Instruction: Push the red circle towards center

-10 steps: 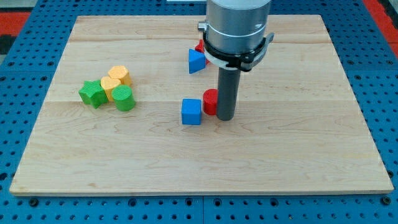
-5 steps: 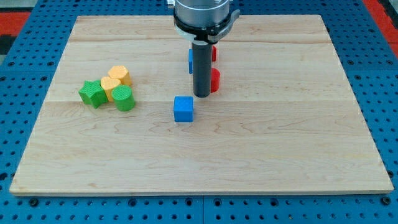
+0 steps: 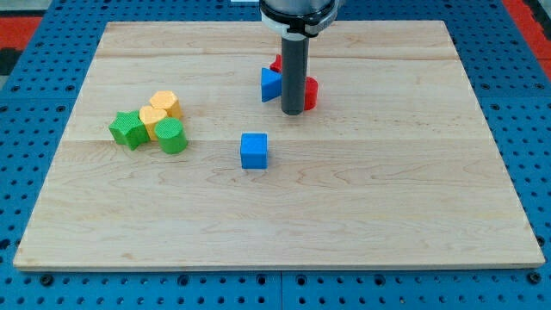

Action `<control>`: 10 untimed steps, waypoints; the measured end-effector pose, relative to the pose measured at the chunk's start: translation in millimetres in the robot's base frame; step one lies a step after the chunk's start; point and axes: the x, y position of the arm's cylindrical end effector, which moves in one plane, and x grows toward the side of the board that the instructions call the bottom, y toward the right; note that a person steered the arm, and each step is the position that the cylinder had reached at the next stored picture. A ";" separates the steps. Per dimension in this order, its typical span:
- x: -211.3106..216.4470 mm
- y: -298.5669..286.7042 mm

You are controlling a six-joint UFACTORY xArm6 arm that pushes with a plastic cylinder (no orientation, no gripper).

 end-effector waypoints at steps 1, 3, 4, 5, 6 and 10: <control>4.9 2.2; 10.2 13.7; 10.2 18.3; 8.4 18.3; 2.7 18.3; 50.8 68.7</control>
